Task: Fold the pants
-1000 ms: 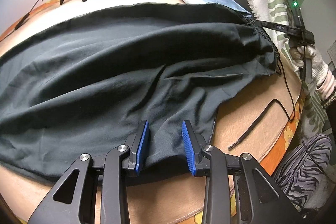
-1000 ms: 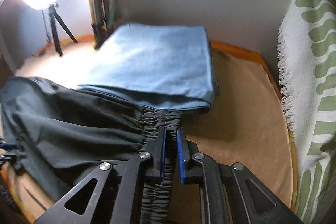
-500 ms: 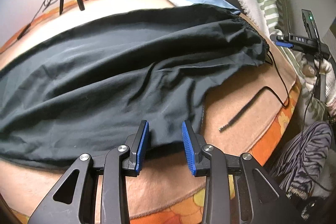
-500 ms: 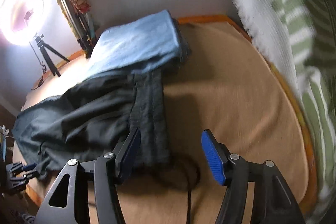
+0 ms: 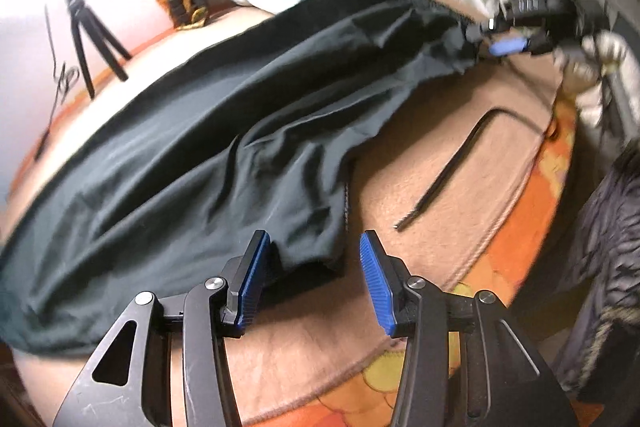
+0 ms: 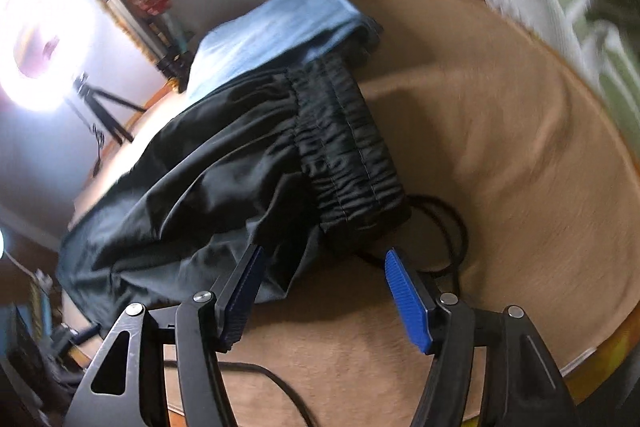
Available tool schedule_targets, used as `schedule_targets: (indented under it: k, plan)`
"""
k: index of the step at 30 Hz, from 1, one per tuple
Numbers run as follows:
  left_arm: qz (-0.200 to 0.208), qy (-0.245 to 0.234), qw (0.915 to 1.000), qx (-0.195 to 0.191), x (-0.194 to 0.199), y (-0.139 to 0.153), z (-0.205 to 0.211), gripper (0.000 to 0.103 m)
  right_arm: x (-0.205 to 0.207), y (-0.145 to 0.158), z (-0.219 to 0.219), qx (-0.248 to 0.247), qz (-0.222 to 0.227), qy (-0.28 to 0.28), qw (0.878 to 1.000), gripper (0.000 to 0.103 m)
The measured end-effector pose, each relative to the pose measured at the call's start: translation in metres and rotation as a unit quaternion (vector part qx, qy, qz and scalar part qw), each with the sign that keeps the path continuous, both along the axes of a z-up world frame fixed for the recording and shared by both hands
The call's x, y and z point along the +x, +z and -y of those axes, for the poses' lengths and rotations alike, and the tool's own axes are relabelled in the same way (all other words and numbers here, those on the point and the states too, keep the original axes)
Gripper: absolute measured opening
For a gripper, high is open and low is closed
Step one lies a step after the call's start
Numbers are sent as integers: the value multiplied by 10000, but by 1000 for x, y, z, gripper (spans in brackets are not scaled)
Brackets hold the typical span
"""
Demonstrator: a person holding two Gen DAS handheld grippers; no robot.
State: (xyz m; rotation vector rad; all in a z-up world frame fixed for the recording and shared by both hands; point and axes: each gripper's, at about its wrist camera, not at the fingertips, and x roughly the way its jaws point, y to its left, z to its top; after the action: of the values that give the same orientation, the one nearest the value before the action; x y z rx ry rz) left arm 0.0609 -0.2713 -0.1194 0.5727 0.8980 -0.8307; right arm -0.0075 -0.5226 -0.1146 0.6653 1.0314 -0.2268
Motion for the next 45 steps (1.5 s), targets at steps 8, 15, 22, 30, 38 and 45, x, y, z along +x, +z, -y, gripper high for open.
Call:
schedule_targets:
  k: [8,15,22,30,38,45]
  plan:
    - [682,-327,9956,558,-4,-14,13,45,3,-14,11,498,199,-476,9974,66]
    - [623,-474,9959,460,3,-15,11,13,4,-23,18,849,361,-847,9921,67]
    - [503,-290,9983,-57,10,9,4,6,11,-22,18,555,431,-1027,9922,50]
    - [250,-439,9970,-592,-12,30,-12,6,9,23,3,-406,874,-636,9933,29]
    - [-147,-521,9985,-94,-14,-6,-8,11,15,1,-16,-1131,-211,-109,9933,37]
    - [-232,-166,9984,-490,0,21,-33,39,-11,48,-18,-1602,190,298,9865,42]
